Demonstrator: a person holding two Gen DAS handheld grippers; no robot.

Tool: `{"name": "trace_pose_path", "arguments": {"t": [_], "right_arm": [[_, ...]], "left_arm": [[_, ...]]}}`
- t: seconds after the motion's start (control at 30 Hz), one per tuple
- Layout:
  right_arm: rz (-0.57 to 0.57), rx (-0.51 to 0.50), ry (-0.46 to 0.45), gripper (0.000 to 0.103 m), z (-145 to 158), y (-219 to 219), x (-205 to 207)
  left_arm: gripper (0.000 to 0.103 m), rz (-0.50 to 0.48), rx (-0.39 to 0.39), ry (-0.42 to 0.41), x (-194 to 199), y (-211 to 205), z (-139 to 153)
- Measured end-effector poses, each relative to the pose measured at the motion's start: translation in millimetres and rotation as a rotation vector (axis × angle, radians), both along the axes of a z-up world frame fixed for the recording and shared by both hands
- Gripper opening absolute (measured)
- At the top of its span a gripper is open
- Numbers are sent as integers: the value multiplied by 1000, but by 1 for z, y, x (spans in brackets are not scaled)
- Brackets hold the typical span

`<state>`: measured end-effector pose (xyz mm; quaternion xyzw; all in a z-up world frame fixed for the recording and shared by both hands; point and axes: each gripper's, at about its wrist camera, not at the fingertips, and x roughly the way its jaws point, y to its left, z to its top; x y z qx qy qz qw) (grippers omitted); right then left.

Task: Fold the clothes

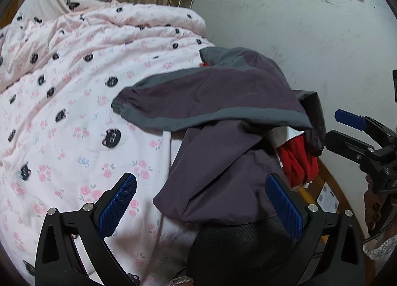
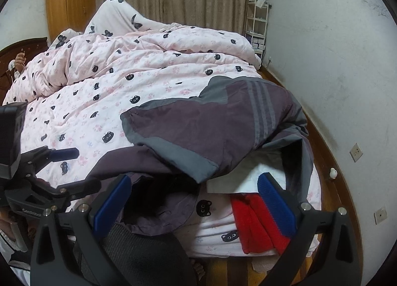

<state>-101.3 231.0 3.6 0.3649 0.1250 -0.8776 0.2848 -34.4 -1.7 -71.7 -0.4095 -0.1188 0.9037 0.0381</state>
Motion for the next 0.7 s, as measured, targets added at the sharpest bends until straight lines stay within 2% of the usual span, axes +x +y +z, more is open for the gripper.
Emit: {"name": "trace_pose_path", "arguments": {"t": [0.47,0.5,0.53,0.57,0.6,0.63,0.7], "right_arm": [[-2,2,-37,103,-12,-1,-5],[-2,2,-39,103,-13,-1,-5],[-3,2,-41,103,-14,0,-6],[-4,2,-44,103,-14,0,-6],[-5,2,-47,103,-15,0,-7],[-6,1,-49,103,-16,0,-7],[-8,-1,-54,103,-16,0,-9]], "left_arm": [[100,27,53,-78,-15,-6,-30],[95,27,50,-79,-16,-5,-31],[84,22,42,-82,-17,-3,-31],[77,17,34,-84,-18,-1,-32],[64,11,22,-89,-20,2,-32],[58,7,9,-91,-20,4,-33],[53,0,-12,-88,-20,7,-33]]}}
